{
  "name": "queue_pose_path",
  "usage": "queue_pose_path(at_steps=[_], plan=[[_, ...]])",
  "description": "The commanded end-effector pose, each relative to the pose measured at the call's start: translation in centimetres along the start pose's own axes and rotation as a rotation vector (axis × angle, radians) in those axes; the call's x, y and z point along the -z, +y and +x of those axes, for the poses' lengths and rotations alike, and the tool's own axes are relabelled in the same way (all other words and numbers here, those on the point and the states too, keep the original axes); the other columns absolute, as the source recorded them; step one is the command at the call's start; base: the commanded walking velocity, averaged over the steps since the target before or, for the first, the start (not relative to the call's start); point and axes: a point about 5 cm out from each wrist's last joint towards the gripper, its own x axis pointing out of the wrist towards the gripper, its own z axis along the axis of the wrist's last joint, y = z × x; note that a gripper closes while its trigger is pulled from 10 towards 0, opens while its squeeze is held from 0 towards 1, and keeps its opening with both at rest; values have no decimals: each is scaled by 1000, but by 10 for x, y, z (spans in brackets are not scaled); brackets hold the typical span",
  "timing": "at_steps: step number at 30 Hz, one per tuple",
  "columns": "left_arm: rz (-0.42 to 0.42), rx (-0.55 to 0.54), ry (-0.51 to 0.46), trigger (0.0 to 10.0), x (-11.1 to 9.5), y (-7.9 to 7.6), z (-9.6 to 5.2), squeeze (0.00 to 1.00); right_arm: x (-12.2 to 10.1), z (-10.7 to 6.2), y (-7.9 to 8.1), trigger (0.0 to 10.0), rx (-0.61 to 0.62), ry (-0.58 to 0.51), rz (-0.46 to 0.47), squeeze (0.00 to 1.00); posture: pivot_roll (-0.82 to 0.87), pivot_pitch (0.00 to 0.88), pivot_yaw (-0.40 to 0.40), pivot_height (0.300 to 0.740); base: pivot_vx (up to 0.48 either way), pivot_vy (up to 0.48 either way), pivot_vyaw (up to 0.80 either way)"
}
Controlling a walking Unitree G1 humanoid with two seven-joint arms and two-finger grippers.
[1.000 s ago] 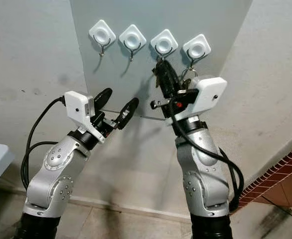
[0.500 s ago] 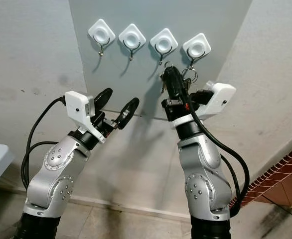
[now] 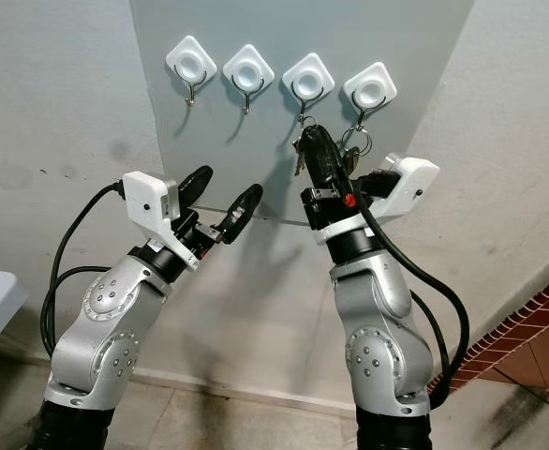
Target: Hang keys on a hook
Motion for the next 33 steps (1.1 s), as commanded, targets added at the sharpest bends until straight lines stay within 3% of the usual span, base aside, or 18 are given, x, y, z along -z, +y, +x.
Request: queue_pose_path(at_steps=[1,15,33], plan=[[5,14,-7,10000,-3,-4,0,0,-5,2,7,10000,-40,-17,13,0,-29,63,-39,740,0,0,0],[1,17,-5,10000,-3,-4,0,0,8,-6,4,10000,-29,56,4,0,-34,71,-35,740,0,0,0],[1,14,-2,10000,-3,-3,0,0,-4,3,9,10000,-43,-18,29,0,-30,73,-34,740,0,0,0]])
